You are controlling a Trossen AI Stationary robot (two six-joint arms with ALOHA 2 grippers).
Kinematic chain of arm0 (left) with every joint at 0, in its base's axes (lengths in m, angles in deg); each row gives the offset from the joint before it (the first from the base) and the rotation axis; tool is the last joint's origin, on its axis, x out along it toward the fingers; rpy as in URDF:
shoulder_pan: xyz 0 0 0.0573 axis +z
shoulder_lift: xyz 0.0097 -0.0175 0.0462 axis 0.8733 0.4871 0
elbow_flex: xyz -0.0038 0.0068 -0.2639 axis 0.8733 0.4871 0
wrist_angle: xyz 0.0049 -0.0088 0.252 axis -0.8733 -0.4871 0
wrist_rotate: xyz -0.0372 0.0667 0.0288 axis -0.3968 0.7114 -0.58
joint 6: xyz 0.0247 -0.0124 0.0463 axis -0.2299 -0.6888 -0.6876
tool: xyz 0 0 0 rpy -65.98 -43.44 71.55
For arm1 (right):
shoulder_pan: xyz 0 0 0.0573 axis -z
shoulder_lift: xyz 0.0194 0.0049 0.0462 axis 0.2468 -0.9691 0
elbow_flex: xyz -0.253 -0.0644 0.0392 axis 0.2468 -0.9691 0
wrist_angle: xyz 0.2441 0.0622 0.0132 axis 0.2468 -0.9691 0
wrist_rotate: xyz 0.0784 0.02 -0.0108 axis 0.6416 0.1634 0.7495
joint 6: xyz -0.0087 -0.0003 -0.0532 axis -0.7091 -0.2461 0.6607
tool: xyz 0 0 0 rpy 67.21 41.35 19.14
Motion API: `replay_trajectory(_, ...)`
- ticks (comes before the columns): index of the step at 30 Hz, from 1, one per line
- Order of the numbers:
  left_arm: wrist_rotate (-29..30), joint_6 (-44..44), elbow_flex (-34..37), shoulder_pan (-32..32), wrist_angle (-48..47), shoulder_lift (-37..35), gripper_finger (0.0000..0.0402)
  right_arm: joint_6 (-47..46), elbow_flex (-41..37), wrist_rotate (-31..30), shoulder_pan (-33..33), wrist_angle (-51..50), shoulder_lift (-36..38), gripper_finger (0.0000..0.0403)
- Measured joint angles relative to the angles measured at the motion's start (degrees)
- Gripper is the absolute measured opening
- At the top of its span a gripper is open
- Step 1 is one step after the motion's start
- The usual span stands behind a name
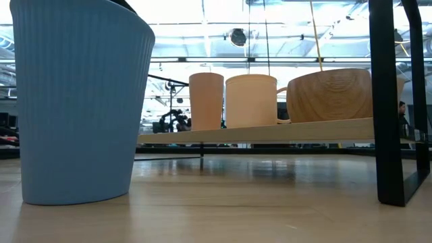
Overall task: Stack small to large cups/mugs on shelf
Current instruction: Put the blue glass on the shelf
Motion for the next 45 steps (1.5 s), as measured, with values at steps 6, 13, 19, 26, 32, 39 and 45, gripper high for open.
replay_trajectory(6,0.02,2.18,0.00,-0.14,-2.50,-3.22,0.0031,-0.21,-5.25,-0.34,-1.85,4.77,1.43,0.0000)
replay_trajectory(13,-0.98,2.60,-8.39,1.34,-15.95,-5.11,0.0031,-0.66,-13.84,-0.48,-3.68,14.48,6.02,0.0000)
replay_trajectory(19,-1.53,2.97,-20.93,4.16,-32.61,-3.23,0.0031,1.82,-21.80,-5.38,-5.94,24.13,10.54,0.0000)
replay_trajectory(26,-1.76,2.56,-33.83,10.68,-47.95,-0.18,0.0031,3.84,-29.34,-9.00,-8.76,32.56,16.18,0.0000)
replay_trajectory(32,-2.61,-4.95,-38.88,17.85,-55.45,2.11,0.0031,4.60,-31.99,-15.57,-11.82,33.53,19.56,0.0000)
replay_trajectory(39,-1.46,-14.65,-38.93,26.87,-58.31,4.85,0.0085,7.51,-36.05,-17.84,-13.45,40.38,21.51,0.0000)
replay_trajectory(45,-3.05,-21.52,-38.93,33.36,-59.46,8.00,0.0159,10.84,-38.94,-17.63,-13.45,48.56,22.14,0.0000)
